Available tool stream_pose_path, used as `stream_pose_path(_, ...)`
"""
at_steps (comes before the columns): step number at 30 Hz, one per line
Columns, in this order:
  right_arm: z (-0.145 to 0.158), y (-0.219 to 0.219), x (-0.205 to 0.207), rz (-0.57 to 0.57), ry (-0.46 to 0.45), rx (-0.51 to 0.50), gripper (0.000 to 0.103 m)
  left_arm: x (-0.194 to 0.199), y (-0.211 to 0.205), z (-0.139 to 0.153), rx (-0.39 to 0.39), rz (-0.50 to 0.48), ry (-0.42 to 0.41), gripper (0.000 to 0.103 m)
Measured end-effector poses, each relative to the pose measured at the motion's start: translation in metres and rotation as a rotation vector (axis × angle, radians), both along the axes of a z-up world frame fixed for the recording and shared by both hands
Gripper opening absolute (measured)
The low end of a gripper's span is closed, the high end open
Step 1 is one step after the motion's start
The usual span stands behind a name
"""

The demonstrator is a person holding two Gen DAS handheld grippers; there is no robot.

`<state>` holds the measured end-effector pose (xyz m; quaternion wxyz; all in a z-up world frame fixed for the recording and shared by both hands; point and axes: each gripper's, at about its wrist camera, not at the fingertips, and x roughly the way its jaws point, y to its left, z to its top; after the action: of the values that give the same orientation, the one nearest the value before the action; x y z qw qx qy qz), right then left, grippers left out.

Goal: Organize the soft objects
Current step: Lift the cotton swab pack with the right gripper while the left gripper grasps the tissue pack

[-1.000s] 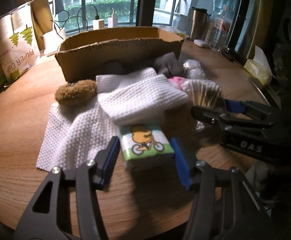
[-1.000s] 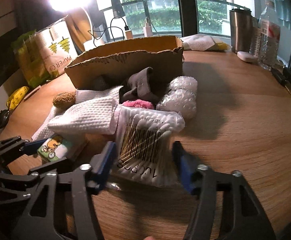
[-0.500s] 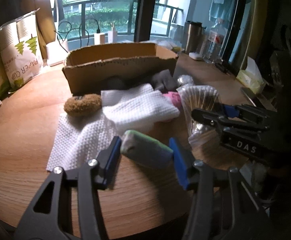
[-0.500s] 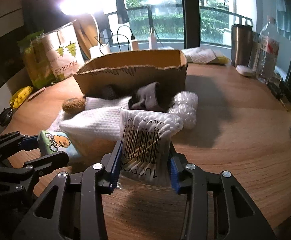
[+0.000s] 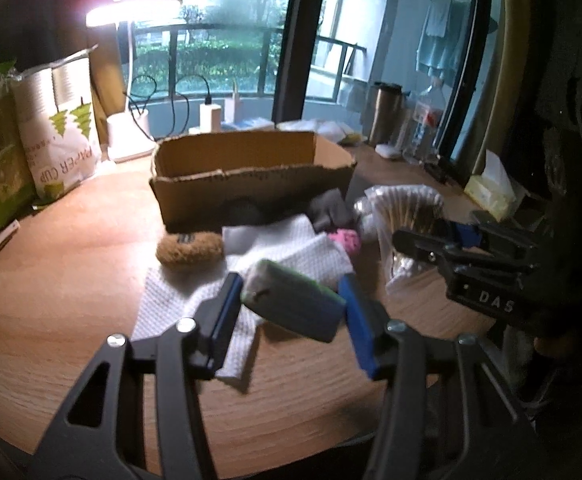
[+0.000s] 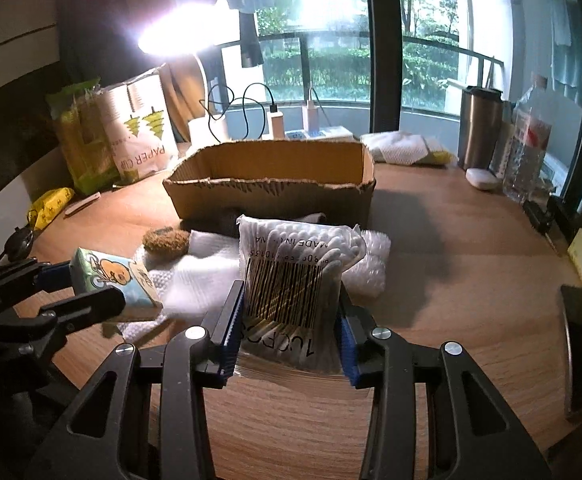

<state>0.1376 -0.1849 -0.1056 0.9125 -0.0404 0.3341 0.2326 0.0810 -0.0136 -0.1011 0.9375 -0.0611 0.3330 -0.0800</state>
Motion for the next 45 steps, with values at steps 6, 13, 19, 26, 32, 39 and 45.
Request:
stream_pose_path(6, 0.011, 0.000, 0.004, -0.007, -0.016, 0.001, 0.043, 0.002, 0.009, 0.015, -0.016, 0.009, -0.042, 0.051)
stream_pose_path(13, 0.023, -0.003, 0.017, -0.015, -0.038, 0.005, 0.043, 0.014, 0.014, 0.034, -0.013, 0.013, -0.094, 0.051)
stream_pose_path(19, 0.032, -0.006, 0.033, -0.018, -0.059, 0.011, 0.043, 0.032, 0.014, 0.046, -0.011, 0.017, -0.126, 0.051)
stream_pose_path(26, 0.039, -0.007, 0.053, -0.017, -0.073, 0.018, 0.043, 0.055, 0.012, 0.056, -0.008, 0.016, -0.153, 0.051)
stream_pose_path(32, 0.045, -0.007, 0.073, -0.007, -0.087, 0.021, 0.043, 0.076, 0.012, 0.060, -0.005, 0.022, -0.171, 0.051)
stream_pose_path(39, 0.046, -0.005, 0.094, 0.010, -0.094, 0.025, 0.043, 0.103, 0.010, 0.066, -0.009, 0.022, -0.202, 0.051)
stream_pose_path(45, 0.044, -0.005, 0.112, 0.021, -0.091, 0.038, 0.043, 0.122, 0.005, 0.067, -0.011, 0.024, -0.217, 0.051)
